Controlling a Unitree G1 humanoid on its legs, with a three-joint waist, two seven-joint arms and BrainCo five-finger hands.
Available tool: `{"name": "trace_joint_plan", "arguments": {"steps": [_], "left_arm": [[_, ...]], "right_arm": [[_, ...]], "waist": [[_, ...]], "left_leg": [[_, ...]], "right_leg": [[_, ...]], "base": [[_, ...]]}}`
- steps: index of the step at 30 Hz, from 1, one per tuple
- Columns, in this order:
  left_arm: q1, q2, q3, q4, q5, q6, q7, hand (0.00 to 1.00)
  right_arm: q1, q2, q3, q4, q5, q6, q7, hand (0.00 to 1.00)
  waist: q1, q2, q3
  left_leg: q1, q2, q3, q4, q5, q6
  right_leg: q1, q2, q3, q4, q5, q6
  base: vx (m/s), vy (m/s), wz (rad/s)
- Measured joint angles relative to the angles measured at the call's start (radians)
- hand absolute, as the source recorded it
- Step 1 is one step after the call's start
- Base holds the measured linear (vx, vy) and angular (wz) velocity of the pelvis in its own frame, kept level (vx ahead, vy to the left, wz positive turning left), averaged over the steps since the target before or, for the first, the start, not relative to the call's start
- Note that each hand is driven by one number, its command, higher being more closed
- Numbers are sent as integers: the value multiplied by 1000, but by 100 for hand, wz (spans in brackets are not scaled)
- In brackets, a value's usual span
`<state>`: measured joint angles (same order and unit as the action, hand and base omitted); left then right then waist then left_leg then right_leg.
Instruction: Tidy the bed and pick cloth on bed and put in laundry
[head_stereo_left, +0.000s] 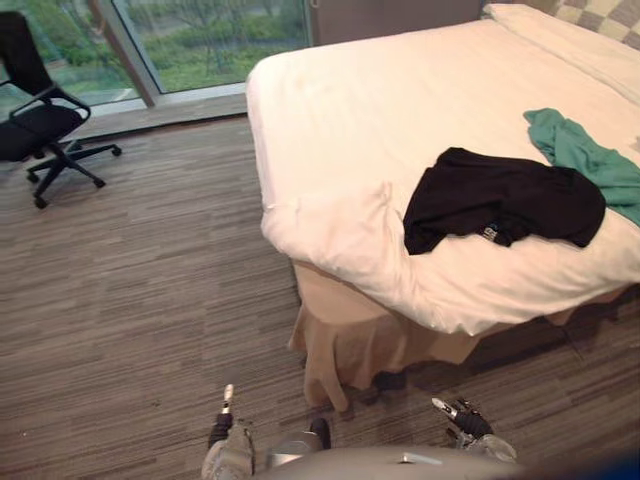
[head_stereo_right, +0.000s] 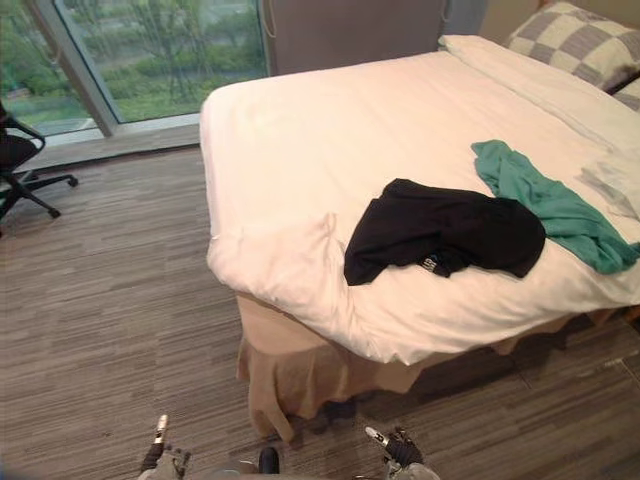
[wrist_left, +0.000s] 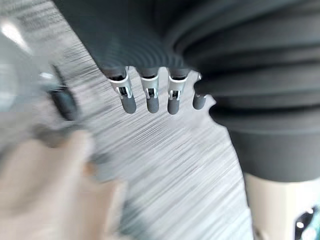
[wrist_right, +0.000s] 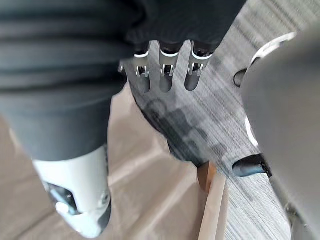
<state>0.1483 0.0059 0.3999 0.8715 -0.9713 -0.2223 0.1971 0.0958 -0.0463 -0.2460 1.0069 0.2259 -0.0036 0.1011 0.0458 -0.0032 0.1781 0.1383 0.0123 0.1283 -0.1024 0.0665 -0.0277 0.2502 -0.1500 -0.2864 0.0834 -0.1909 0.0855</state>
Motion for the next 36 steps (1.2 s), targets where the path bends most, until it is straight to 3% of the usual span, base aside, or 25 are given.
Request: {"name": "trace_joint_plan", "arguments": {"steps": [3,5,10,12,13,15,17,21,23,27,33,36], "left_arm": [[16,0,44,-81,36,-82,55,0],[26,3,78,-239,87,-145,66,0],[-28,74,53,-555,267,-235,77,0],[-56,121,-6,-574,662,-326,276,0],[-57,137,-32,-588,765,-398,311,0],[-95,184,-63,-618,787,-324,276,0],[-132,259,-66,-618,830,-280,222,0],[-216,405,-166,-706,996,-210,119,0],[-261,448,-207,-724,1046,-198,80,0],[-316,456,-286,-723,1174,-153,71,0],[-480,457,-435,-605,1238,24,72,0],[-587,457,-484,-524,1258,94,95,0]], "right_arm": [[-2,-1,1,-5,33,17,0,0],[1,-2,5,-14,68,22,3,0],[-5,-4,39,-55,106,64,13,0],[-9,-4,54,-54,106,78,13,0],[-9,-4,60,-55,106,80,14,0],[-5,-4,60,-54,106,84,14,0],[-2,-5,59,-54,106,83,14,0],[3,-4,60,-55,104,84,11,0],[-7,-4,61,-64,103,86,8,0],[-6,-3,68,-77,101,103,0,0],[-2,-6,72,-82,82,122,-28,0],[-24,-24,71,-94,88,131,-47,0]], "waist": [[1,-3,2],[2,-2,1],[-1,1,-2],[-2,1,-2],[-4,0,-3],[-6,1,-5],[-7,-5,-10],[-11,-19,-19],[-20,-13,-22],[-44,5,-35],[-67,15,-36],[-97,38,-9]], "left_leg": [[0,-6,-8,-2,6,2],[-3,-3,-17,-3,9,1],[-17,0,-25,-3,8,0],[-20,-1,-24,-3,6,0],[-22,-3,-22,-3,4,-2],[-20,-5,-13,-3,-2,-5],[-17,-4,2,-3,-2,-2],[-13,3,29,-2,-3,-4],[-8,13,44,-2,-3,-4],[7,33,95,-3,-4,-6],[-86,60,135,-3,5,-19],[-195,79,141,-3,32,-19]], "right_leg": [[1,-8,-5,9,-19,1],[3,-8,-18,11,-27,1],[1,-2,-32,3,-35,1],[-1,-1,-32,1,-35,1],[-3,0,-30,-2,-34,1],[1,-1,-24,-13,-23,3],[7,0,-13,-16,-17,2],[6,6,5,-12,-8,-6],[5,15,26,-12,7,-15],[-2,28,62,-11,32,-25],[-122,45,102,4,30,-28],[-241,64,114,10,55,-42]], "base": [[-63,-27,10],[-81,-15,20],[-49,-7,11],[0,0,0],[58,-9,-6],[79,-12,-8],[128,-31,-16],[100,-29,-5],[35,-13,-14],[-9,0,-26],[-127,-21,-28],[-178,1,-4]]}}
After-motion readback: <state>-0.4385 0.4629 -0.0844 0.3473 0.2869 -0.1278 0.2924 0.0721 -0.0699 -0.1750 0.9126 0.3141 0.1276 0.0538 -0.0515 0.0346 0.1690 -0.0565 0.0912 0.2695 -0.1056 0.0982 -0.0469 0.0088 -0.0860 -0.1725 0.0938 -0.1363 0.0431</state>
